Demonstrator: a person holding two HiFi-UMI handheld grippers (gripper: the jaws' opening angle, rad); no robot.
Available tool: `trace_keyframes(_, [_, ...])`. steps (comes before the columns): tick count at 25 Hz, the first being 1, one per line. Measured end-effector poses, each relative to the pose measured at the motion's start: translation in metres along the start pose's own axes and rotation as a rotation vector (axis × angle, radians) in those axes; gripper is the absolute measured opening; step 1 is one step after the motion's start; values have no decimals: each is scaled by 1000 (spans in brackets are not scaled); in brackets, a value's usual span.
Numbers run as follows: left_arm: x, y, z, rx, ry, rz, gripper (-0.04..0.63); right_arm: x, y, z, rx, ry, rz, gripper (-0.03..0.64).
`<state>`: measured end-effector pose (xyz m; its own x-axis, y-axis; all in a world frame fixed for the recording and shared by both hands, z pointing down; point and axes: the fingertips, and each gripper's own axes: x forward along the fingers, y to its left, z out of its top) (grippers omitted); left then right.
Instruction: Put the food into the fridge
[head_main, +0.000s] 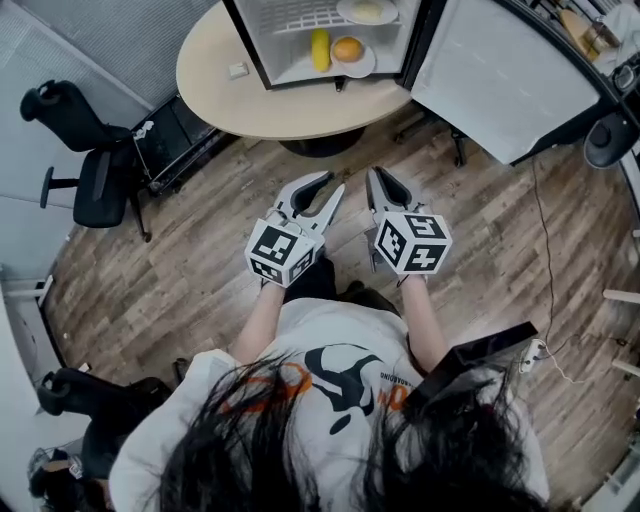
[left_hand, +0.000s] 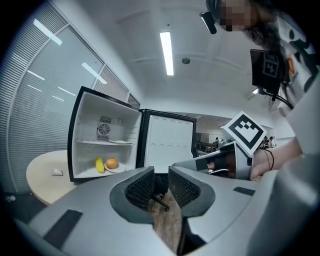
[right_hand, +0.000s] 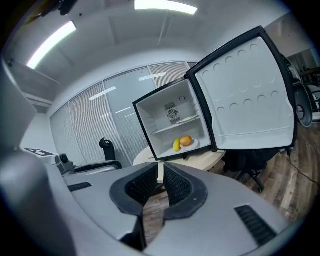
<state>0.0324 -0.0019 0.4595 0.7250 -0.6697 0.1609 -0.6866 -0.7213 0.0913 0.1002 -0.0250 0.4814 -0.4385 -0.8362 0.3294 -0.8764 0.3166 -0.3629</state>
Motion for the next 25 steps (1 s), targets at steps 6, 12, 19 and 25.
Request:
trace_keyframes(6, [-10, -37, -9, 2, 5, 13, 86, -29, 1, -17, -23, 24, 33, 44])
trace_keyframes(12, [-27, -58, -15, 32, 26, 35, 86, -43, 8, -25, -31, 29, 73, 44])
trace_keyframes(19, [-50, -63, -20, 36, 32, 93, 86, -51, 23, -34, -67, 44, 118, 37])
trace_keyframes(25, [-56, -66, -18, 43, 34, 109, 86, -54, 29, -35, -75, 47, 140, 37])
